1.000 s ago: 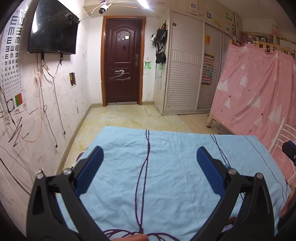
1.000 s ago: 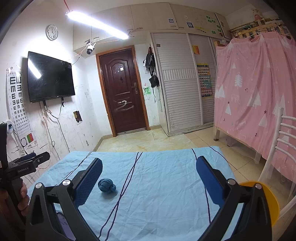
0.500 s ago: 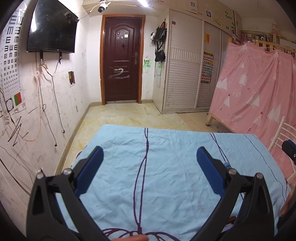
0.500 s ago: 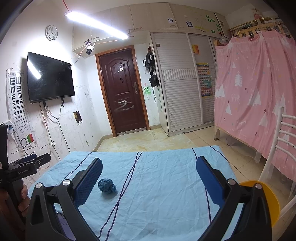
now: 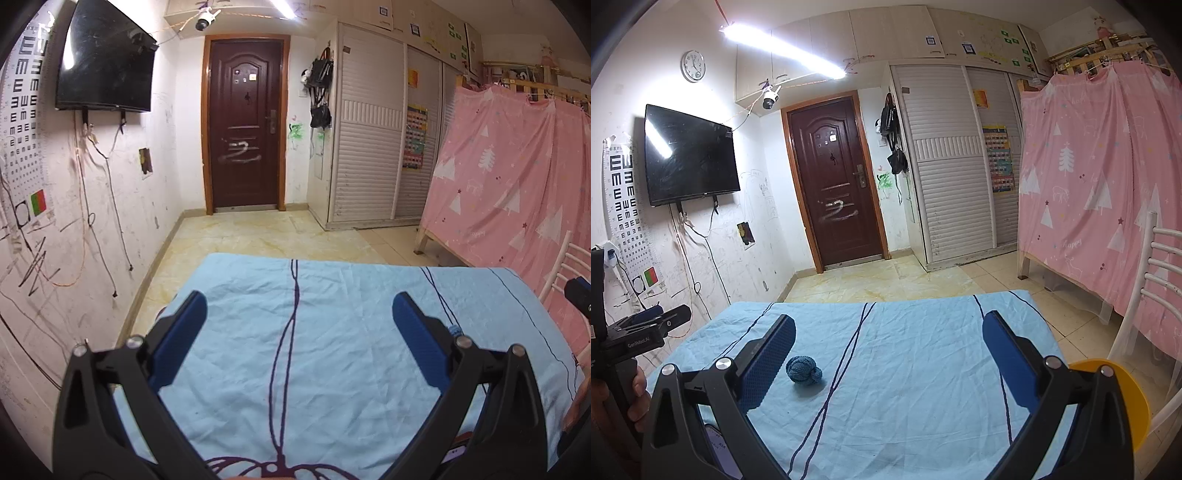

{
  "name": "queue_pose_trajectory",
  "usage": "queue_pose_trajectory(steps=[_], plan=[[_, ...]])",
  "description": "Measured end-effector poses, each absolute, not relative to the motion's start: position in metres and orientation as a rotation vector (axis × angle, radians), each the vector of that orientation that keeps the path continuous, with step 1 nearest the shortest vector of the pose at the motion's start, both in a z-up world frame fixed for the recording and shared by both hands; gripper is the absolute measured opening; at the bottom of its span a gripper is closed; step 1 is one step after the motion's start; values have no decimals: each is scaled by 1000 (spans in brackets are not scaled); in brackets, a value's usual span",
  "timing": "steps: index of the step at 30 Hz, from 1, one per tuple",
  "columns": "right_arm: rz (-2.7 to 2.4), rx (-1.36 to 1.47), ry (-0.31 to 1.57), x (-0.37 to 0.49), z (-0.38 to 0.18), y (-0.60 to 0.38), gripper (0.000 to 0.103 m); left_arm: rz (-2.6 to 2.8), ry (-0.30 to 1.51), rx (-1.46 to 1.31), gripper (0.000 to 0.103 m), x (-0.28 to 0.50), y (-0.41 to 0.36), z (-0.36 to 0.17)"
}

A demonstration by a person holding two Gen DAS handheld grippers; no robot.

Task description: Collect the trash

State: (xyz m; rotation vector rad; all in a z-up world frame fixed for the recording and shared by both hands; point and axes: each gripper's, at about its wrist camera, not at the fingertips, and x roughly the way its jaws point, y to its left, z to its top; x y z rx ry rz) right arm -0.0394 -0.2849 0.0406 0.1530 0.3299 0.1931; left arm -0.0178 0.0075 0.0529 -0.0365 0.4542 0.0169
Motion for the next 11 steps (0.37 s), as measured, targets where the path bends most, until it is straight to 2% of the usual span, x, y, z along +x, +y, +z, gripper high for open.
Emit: queue_pose_trajectory(steps=[11], plan=[[193, 153, 328, -40, 41, -284, 94, 11, 466, -44, 97, -17, 8, 52]])
